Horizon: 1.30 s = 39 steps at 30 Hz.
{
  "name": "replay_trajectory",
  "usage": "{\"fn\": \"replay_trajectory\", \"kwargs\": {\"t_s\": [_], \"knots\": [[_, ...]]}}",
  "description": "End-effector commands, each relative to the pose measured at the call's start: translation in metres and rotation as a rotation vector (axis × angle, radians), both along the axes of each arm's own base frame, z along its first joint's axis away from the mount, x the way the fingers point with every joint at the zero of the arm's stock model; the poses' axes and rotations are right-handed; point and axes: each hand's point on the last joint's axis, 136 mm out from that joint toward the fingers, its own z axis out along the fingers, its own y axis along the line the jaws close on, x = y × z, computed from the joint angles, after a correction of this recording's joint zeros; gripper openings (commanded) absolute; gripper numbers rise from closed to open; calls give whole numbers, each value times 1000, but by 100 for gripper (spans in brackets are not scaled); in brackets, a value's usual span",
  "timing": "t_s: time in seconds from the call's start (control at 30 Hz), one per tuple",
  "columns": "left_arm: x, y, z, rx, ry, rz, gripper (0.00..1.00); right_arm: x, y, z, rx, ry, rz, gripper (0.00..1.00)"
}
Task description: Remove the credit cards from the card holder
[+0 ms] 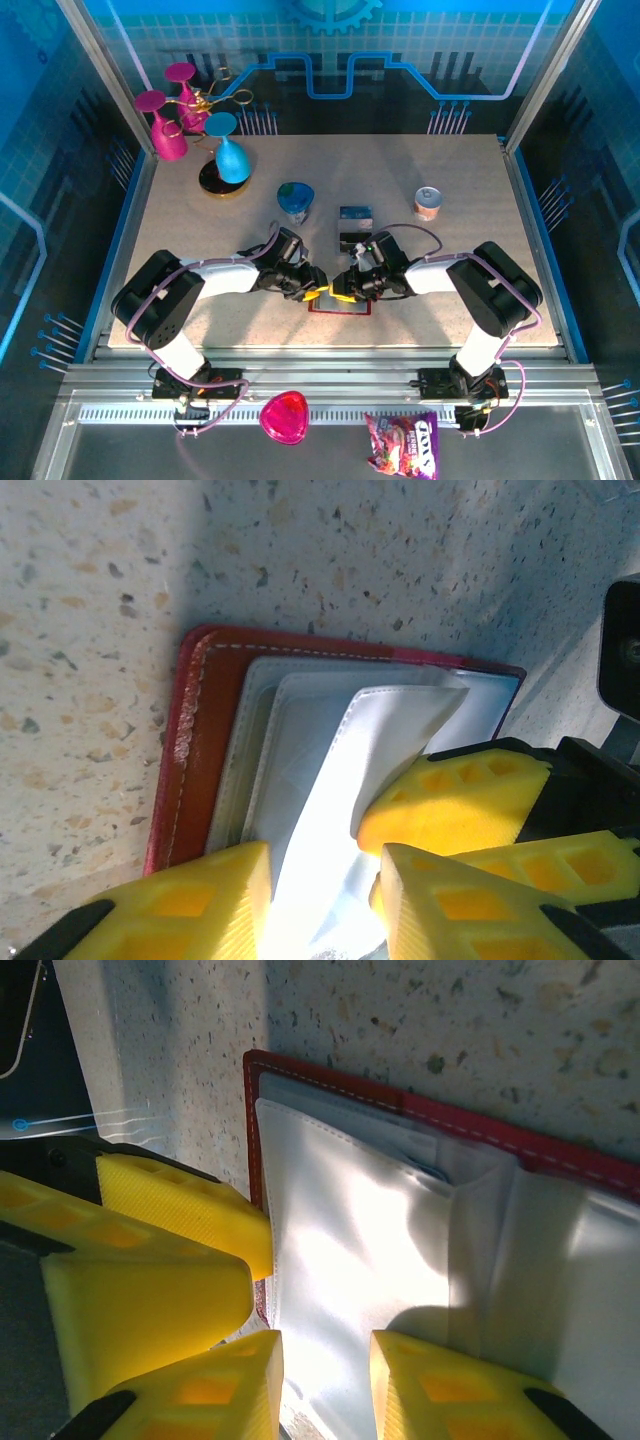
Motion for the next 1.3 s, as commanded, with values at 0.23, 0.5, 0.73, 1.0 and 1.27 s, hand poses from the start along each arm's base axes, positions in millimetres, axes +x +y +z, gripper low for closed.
{"fn": "replay_trajectory", "kwargs": {"t_s": [0.23,0.5,0.73,1.0,1.27], "knots": [[0,-16,8,-4,-1,-39,24,-13,-21,-28,-79,98,-49,29],[1,-16,10,4,-10,-41,25,-6,-19,-9,-56,60,-60,31],[4,-20,16,-15,-25,-49,26,2,-26,24,-69,-6,-62,31],[9,-28,29,-45,-52,-63,26,6,-65,43,-173,-40,-111,32],[11,-44,37,-71,-62,-104,31,4,-119,55,-353,-96,-168,36]]}}
